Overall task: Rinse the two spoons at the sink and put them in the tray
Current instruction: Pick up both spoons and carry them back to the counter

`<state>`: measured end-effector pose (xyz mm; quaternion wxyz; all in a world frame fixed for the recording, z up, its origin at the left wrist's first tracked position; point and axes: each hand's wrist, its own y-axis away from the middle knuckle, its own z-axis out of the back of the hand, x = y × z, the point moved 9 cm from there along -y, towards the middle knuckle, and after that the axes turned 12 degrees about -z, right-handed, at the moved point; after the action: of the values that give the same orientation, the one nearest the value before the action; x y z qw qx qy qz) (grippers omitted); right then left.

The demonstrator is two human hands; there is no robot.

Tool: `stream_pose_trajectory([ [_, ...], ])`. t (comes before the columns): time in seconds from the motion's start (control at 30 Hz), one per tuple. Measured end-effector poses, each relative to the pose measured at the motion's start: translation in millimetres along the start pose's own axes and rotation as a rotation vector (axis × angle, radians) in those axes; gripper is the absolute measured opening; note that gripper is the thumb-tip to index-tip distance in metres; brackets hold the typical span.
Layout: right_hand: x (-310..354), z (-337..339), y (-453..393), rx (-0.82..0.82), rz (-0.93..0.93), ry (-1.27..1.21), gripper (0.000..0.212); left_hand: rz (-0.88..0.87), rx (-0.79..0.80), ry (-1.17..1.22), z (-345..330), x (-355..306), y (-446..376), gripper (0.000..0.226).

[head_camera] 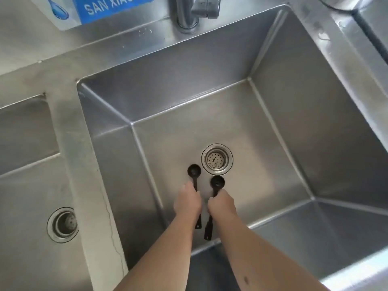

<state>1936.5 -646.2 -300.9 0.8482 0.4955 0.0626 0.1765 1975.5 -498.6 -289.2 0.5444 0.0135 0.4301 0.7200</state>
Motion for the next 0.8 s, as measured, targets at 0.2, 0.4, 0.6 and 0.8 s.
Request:
stream_pose_trajectory([
  [0.2, 12.4, 15.7, 10.9, -0.018, 0.103, -0.052, 0.014, 0.004, -0.021, 0.222, 10.6, -1.1, -2.3, 0.013],
  [0.4, 32.3, 63.3, 78.3, 0.104, 0.168, -0.432, 0.019, -0.024, -0.094, 0.473, 75.6, -31.3, 46.4, 0.01],
  [0.6, 34.4, 115.9, 167.6, 0.266, 0.325, -0.786, 0.023, -0.091, -0.082, 0.822, 149.1, -62.9, 127.8, 0.01],
  [0.8, 35.6, 125.3, 221.5, 0.491, 0.37, -0.978, 0.03, -0.102, -0.044, 1.248, 183.8, -78.2, 184.2, 0.024],
])
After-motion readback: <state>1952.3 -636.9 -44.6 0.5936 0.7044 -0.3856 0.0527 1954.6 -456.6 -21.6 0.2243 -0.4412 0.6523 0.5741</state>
